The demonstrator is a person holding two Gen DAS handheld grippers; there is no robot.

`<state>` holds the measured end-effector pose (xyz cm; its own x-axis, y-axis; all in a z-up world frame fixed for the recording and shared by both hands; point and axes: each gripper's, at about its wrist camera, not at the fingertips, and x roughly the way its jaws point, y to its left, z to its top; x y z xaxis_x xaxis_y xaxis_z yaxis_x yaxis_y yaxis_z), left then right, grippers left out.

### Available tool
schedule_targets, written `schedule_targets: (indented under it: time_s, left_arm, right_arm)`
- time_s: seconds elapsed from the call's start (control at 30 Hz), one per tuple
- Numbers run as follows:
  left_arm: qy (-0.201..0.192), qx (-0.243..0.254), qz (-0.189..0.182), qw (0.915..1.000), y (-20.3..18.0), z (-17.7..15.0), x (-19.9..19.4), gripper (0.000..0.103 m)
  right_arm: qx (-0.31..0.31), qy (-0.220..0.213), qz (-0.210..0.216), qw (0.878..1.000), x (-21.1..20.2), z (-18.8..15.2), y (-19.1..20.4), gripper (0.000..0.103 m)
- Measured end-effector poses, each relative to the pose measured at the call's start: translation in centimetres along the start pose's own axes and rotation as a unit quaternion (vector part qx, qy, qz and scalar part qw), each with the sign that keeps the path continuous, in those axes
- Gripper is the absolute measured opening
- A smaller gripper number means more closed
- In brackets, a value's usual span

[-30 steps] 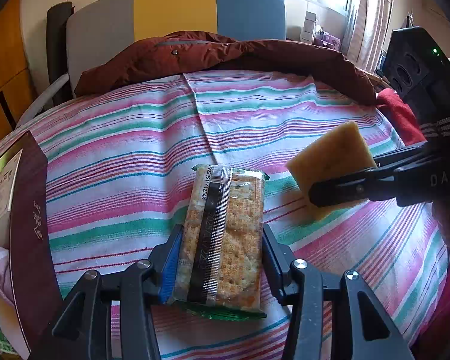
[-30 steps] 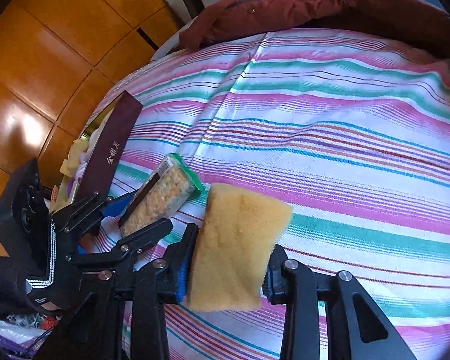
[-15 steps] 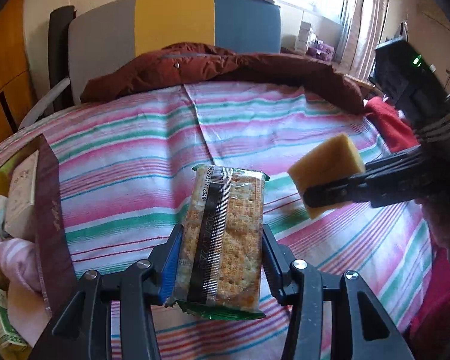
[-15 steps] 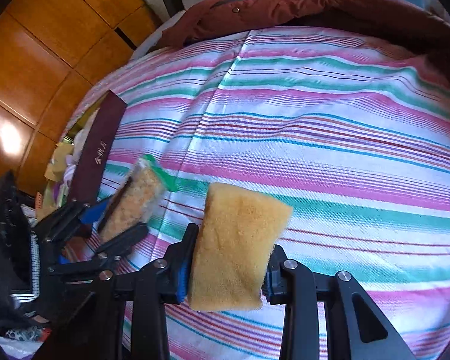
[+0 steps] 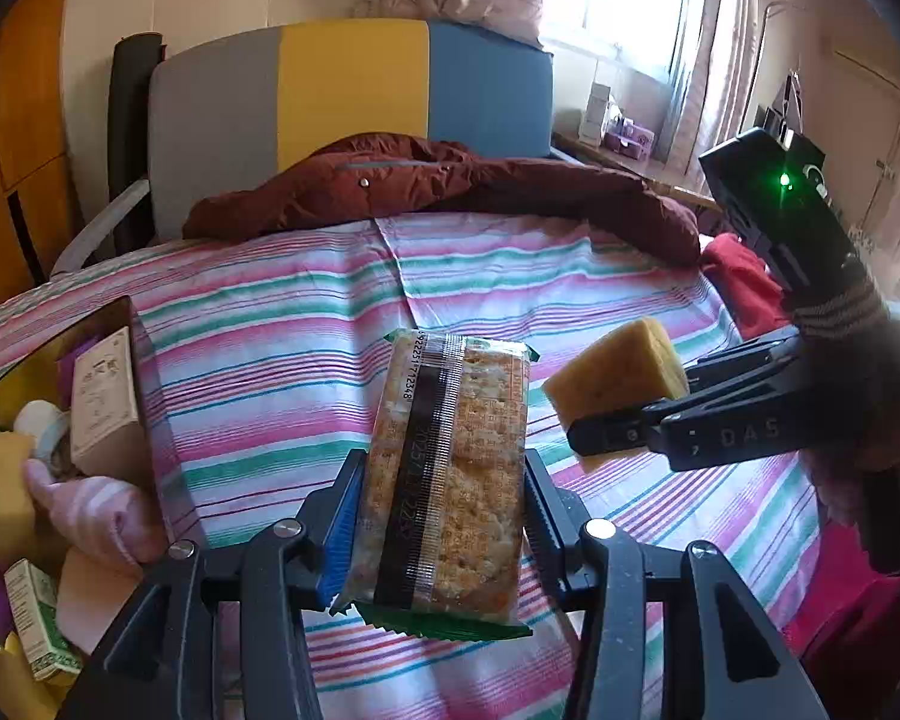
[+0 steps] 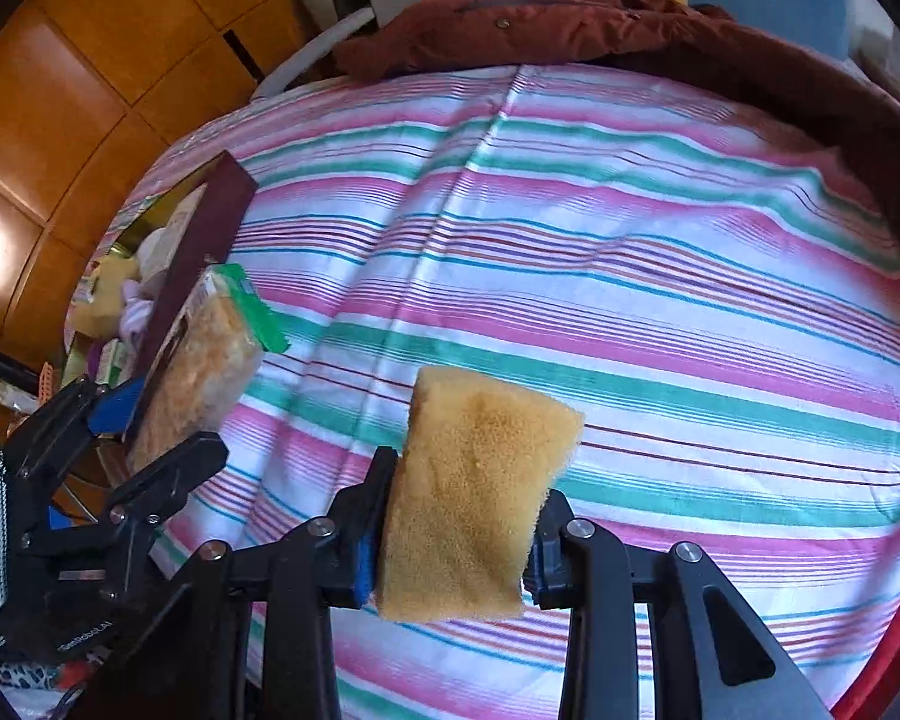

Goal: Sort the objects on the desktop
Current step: 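Carry the sponge and cracker packet toward the gold tray with both tools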

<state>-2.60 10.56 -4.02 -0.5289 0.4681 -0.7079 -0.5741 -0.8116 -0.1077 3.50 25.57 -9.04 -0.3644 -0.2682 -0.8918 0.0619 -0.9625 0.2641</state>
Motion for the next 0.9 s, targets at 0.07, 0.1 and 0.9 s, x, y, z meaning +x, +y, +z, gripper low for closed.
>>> schedule_targets:
  time_s: [0.07,0.1,0.9]
  left_arm:
    - [-0.005,-0.003,-0.001,1.0,0.4,0.0,-0.9,0.049]
    - [-0.007,-0.006,-0.001,1.0,0.6,0.0,-1.3,0.049]
    - [-0.041,-0.163,0.131,0.977,16.9,-3.6,-9.2,0.049]
  right_arm:
    - [-0.005,-0.004,-0.003,1.0,-0.4,0.0,0.9,0.036]
    - [-0.008,-0.007,-0.007,1.0,-0.7,0.0,1.3,0.036]
    - [-0.077,-0.051,0.092,0.991,0.3,2.3,17.1,0.036]
